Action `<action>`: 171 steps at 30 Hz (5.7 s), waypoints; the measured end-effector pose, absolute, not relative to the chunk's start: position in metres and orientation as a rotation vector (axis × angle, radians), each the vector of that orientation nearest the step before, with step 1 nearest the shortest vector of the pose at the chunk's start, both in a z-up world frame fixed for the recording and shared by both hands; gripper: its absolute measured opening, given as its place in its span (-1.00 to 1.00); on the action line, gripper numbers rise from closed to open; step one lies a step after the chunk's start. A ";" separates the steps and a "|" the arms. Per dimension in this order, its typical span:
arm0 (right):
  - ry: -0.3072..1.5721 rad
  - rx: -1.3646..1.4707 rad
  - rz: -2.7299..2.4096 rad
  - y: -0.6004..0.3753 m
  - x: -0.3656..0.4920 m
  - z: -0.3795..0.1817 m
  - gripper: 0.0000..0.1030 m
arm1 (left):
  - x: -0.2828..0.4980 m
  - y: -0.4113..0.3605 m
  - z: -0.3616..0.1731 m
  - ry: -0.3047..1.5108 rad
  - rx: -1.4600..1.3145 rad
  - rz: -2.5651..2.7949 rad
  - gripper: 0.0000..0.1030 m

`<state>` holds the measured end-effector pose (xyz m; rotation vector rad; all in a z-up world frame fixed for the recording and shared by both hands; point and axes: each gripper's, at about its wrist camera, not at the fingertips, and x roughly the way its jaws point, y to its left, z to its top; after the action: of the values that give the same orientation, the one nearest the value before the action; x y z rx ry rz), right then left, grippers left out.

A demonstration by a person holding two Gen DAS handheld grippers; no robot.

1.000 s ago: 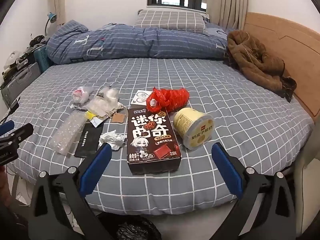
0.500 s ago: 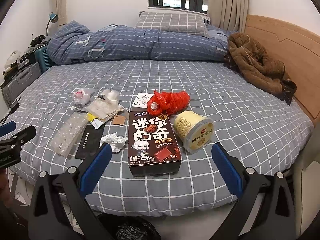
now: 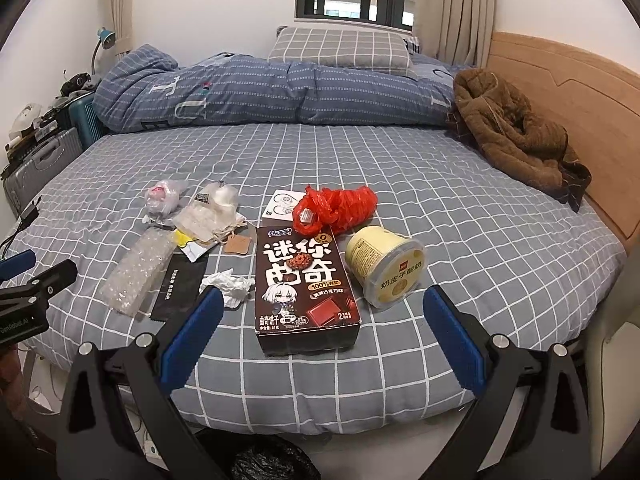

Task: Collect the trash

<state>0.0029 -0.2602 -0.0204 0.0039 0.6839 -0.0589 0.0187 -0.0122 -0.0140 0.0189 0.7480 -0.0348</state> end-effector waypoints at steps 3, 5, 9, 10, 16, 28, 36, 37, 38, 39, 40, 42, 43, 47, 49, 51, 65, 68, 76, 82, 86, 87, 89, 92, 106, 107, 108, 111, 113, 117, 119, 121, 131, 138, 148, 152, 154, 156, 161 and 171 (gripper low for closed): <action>0.684 0.002 -0.060 -0.261 0.003 -0.020 0.86 | 0.019 -0.012 -0.014 0.749 0.019 -0.035 0.89; 0.684 0.002 -0.059 -0.261 0.003 -0.020 0.86 | 0.019 -0.012 -0.014 0.748 0.021 -0.035 0.88; 0.684 0.003 -0.060 -0.260 0.003 -0.020 0.86 | 0.019 -0.012 -0.014 0.748 0.019 -0.034 0.88; 0.683 0.003 -0.060 -0.260 0.003 -0.020 0.85 | 0.019 -0.013 -0.015 0.748 0.019 -0.035 0.88; 0.683 0.006 -0.062 -0.262 0.004 -0.019 0.85 | 0.019 -0.013 -0.015 0.748 0.019 -0.035 0.88; 0.678 0.008 -0.064 -0.266 0.005 -0.017 0.86 | 0.022 -0.018 -0.016 0.753 0.024 -0.038 0.88; 0.678 0.008 -0.067 -0.269 0.006 -0.018 0.86 | 0.024 -0.022 -0.017 0.755 0.026 -0.042 0.88; 0.678 0.007 -0.067 -0.269 0.006 -0.018 0.86 | 0.024 -0.023 -0.017 0.755 0.026 -0.041 0.88; 0.678 0.008 -0.068 -0.268 0.005 -0.018 0.85 | 0.024 -0.023 -0.017 0.757 0.026 -0.041 0.88; 0.679 0.008 -0.067 -0.269 0.006 -0.018 0.85 | 0.025 -0.024 -0.017 0.758 0.027 -0.041 0.88; 0.679 0.008 -0.067 -0.269 0.006 -0.019 0.86 | 0.026 -0.024 -0.018 0.760 0.027 -0.041 0.88; 0.678 0.007 -0.067 -0.268 0.005 -0.019 0.86 | 0.027 -0.024 -0.019 0.763 0.028 -0.040 0.88; 0.678 0.008 -0.066 -0.268 0.005 -0.019 0.86 | 0.027 -0.024 -0.020 0.765 0.027 -0.041 0.88; 0.685 0.000 -0.052 -0.265 0.009 -0.026 0.86 | 0.033 -0.021 -0.026 0.776 0.028 -0.039 0.88; 0.698 -0.009 -0.045 -0.261 0.013 -0.033 0.85 | 0.040 -0.019 -0.032 0.791 0.024 -0.039 0.88; 0.711 -0.021 -0.038 -0.259 0.020 -0.042 0.86 | 0.046 -0.016 -0.037 0.805 0.015 -0.041 0.88; 0.825 -0.032 -0.017 -0.253 0.057 -0.093 0.85 | 0.095 -0.008 -0.084 0.912 0.021 -0.047 0.84; 0.839 -0.009 -0.014 -0.255 0.061 -0.099 0.85 | 0.106 -0.011 -0.091 0.929 0.039 -0.052 0.81; 0.862 -0.019 -0.007 -0.247 0.069 -0.109 0.85 | 0.124 -0.020 -0.107 0.968 0.060 -0.073 0.69; 0.883 -0.009 -0.025 -0.246 0.078 -0.116 0.85 | 0.130 -0.019 -0.114 1.000 0.041 -0.087 0.33; 0.890 -0.001 -0.032 -0.247 0.081 -0.118 0.73 | 0.131 -0.019 -0.117 1.007 0.046 -0.102 -0.01; 0.889 -0.001 -0.032 -0.247 0.081 -0.118 0.72 | 0.131 -0.020 -0.117 1.006 0.044 -0.104 -0.07; 0.884 -0.017 -0.035 -0.245 0.080 -0.118 0.70 | 0.130 -0.019 -0.116 0.999 0.041 -0.100 -0.34; 0.870 -0.030 -0.034 -0.242 0.077 -0.114 0.70 | 0.128 -0.018 -0.111 0.988 0.038 -0.097 -0.49; 0.771 -0.038 0.004 -0.230 0.059 -0.073 0.69 | 0.111 -0.012 -0.077 0.913 0.022 -0.091 -0.55; 0.765 -0.037 0.006 -0.229 0.057 -0.071 0.69 | 0.109 -0.012 -0.074 0.903 0.019 -0.090 -0.55; 0.758 -0.037 0.009 -0.228 0.056 -0.068 0.69 | 0.108 -0.011 -0.071 0.896 0.015 -0.090 -0.55; 0.735 -0.036 0.016 -0.227 0.052 -0.060 0.69 | 0.101 -0.011 -0.060 0.872 0.013 -0.087 -0.56; 0.725 -0.034 0.017 -0.226 0.049 -0.056 0.69 | 0.096 -0.011 -0.054 0.856 0.019 -0.082 -0.56; 0.711 -0.033 0.028 -0.223 0.042 -0.049 0.69 | 0.088 -0.009 -0.044 0.845 0.011 -0.077 -0.56; 0.698 -0.037 0.033 -0.221 0.038 -0.044 0.69 | 0.083 -0.008 -0.040 0.836 0.005 -0.074 -0.56; 0.686 -0.037 0.035 -0.220 0.033 -0.040 0.69 | 0.078 -0.007 -0.037 0.828 0.003 -0.072 -0.56; 0.654 -0.044 0.044 -0.215 0.007 -0.027 0.69 | 0.051 -0.003 -0.030 0.818 -0.007 -0.077 -0.58; 0.641 -0.039 0.049 -0.220 -0.016 -0.021 0.69 | 0.024 -0.005 -0.026 0.795 -0.018 -0.095 -0.58; 0.631 -0.019 0.049 -0.223 -0.046 -0.013 0.70 | -0.015 -0.007 -0.023 0.788 -0.017 -0.094 -0.58; 0.636 -0.011 0.052 -0.223 -0.059 -0.014 0.70 | -0.032 -0.004 -0.028 0.802 -0.030 -0.095 -0.58; 0.641 -0.007 0.056 -0.221 -0.068 -0.015 0.70 | -0.039 -0.002 -0.031 0.810 -0.035 -0.095 -0.58; 0.648 -0.008 0.058 -0.219 -0.076 -0.018 0.70 | -0.047 -0.002 -0.036 0.818 -0.036 -0.095 -0.58; 0.678 -0.015 0.063 -0.213 -0.098 -0.030 0.70 | -0.070 -0.003 -0.047 0.843 -0.026 -0.096 -0.58; 0.724 -0.023 0.076 -0.206 -0.135 -0.047 0.70 | -0.108 -0.002 -0.067 0.888 -0.023 -0.094 -0.58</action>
<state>-0.1353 -0.2061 -0.0473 -0.0234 0.7243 0.0756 -0.1079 -0.0019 -0.0674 -0.0231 0.8878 -0.0942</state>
